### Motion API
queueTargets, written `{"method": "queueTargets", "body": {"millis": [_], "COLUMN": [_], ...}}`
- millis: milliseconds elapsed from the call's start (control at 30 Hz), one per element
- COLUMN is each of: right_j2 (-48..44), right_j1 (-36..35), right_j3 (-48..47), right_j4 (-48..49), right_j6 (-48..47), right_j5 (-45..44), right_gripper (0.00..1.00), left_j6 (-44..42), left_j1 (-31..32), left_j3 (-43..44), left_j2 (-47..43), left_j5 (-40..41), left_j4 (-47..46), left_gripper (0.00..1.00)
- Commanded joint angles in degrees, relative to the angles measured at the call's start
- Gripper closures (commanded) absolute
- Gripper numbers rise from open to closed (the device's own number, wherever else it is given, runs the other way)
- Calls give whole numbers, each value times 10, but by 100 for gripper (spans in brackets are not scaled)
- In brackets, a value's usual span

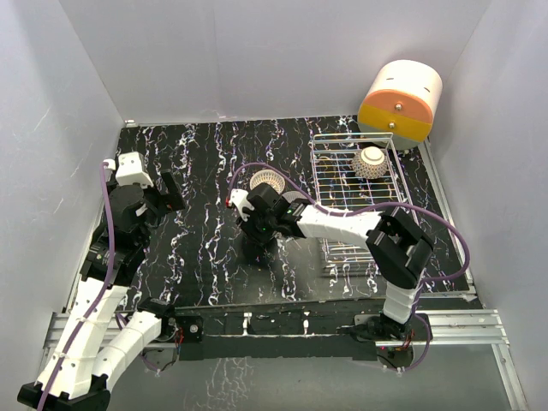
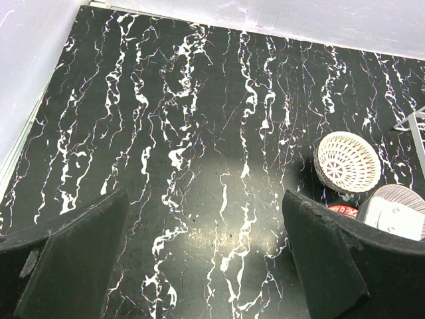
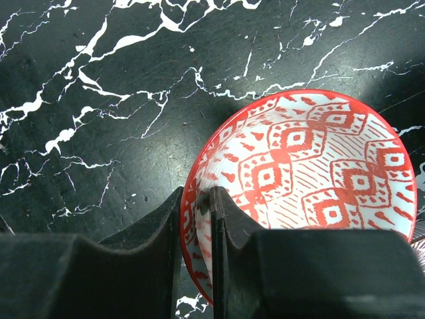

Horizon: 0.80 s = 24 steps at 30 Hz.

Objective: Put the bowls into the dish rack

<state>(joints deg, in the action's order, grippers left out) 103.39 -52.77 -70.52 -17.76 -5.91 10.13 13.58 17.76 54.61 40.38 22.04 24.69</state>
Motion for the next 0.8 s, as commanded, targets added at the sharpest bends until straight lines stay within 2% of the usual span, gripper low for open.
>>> {"method": "queueTargets", "body": {"millis": [0,267,767], "right_j2": [-30,-71,-84], "right_j1": [0,0,0], "right_j3": [-27,-22,-24], "right_j4": [14,38,53], "right_j6": [13,31,45], "right_j5": [12,2,11], "right_gripper": [81,87,87], "left_j6": [2,1,0], "left_j1": [2,2,2], "left_j3": [1,1,-3], "left_j2": [-4,-2,-9], "left_j5": [3,4,8], "left_j4": [-7,-9,-5], "left_gripper": [3,3,3]}}
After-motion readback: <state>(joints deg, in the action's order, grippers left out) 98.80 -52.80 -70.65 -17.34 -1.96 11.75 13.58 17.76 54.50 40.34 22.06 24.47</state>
